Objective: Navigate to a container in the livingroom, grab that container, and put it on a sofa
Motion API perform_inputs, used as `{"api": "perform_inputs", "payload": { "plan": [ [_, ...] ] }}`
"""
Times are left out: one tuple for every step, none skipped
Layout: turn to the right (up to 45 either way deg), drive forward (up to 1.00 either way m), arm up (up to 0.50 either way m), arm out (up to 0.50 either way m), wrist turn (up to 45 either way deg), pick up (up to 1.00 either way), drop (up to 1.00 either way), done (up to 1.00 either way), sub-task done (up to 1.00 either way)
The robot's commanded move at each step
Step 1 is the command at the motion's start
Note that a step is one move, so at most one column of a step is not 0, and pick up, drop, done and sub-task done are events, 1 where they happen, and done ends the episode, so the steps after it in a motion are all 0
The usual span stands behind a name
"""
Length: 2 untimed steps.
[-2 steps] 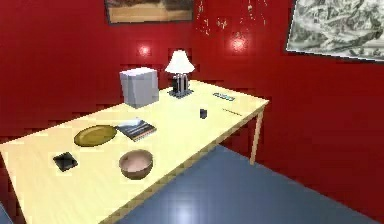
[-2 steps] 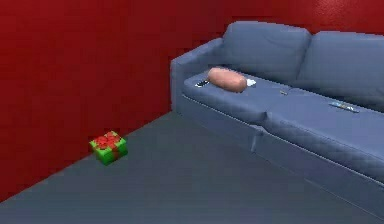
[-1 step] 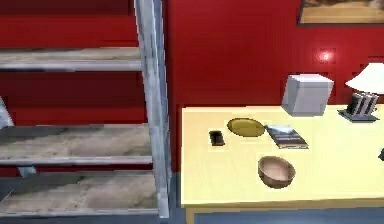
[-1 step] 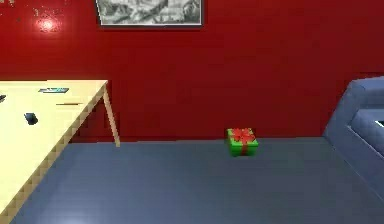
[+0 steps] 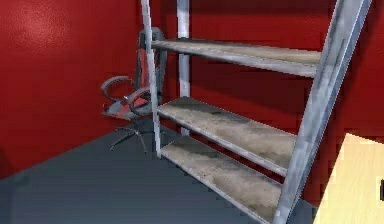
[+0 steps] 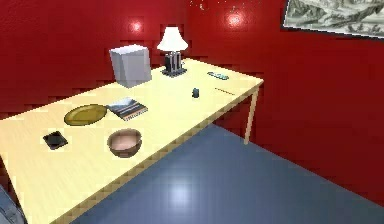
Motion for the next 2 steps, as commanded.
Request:
{"api": "perform_inputs", "payload": {
  "plan": [
    [-15.0, 0.0, 0.0, 0.0, 0.0, 0.0, 0.0, 0.0, 0.0],
    [0.0, 0.0, 0.5, 0.0, 0.0, 0.0, 0.0, 0.0, 0.0]
  ]
}}
